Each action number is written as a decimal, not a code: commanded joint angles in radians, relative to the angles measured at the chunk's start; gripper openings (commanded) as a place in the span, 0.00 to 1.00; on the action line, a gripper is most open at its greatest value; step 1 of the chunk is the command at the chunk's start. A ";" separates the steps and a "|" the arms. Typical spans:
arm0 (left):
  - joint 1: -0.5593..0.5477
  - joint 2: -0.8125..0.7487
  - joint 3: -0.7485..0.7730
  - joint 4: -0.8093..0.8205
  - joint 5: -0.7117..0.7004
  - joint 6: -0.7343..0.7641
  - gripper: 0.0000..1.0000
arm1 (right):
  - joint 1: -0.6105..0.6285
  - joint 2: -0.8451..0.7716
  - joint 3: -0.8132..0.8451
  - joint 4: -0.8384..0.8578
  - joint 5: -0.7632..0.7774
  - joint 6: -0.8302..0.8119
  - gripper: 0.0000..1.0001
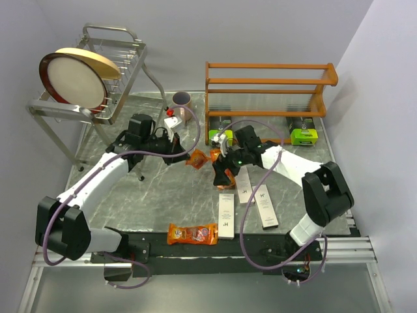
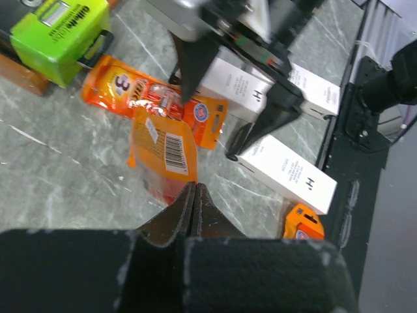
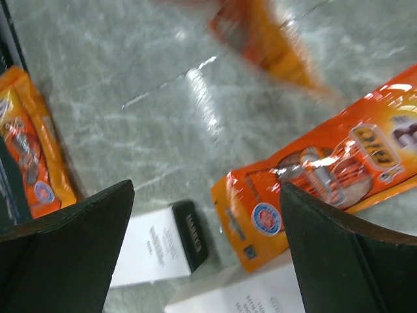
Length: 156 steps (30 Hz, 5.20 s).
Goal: Place and organize the shaving razors onto the shelf
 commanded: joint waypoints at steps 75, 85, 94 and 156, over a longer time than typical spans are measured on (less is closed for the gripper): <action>0.035 0.130 0.139 0.226 -0.250 -0.368 1.00 | -0.789 -0.026 0.368 -0.333 -0.171 0.458 0.00; 0.025 0.150 0.102 0.227 -0.221 -0.359 0.99 | -0.830 0.100 0.519 -0.307 -0.050 0.512 0.00; 0.014 0.196 0.036 0.196 -0.216 -0.264 1.00 | -0.869 0.249 0.689 -0.314 -0.077 0.506 0.00; -0.113 0.257 0.027 0.164 -0.213 -0.177 1.00 | -0.976 0.389 0.764 -0.168 -0.364 0.699 0.07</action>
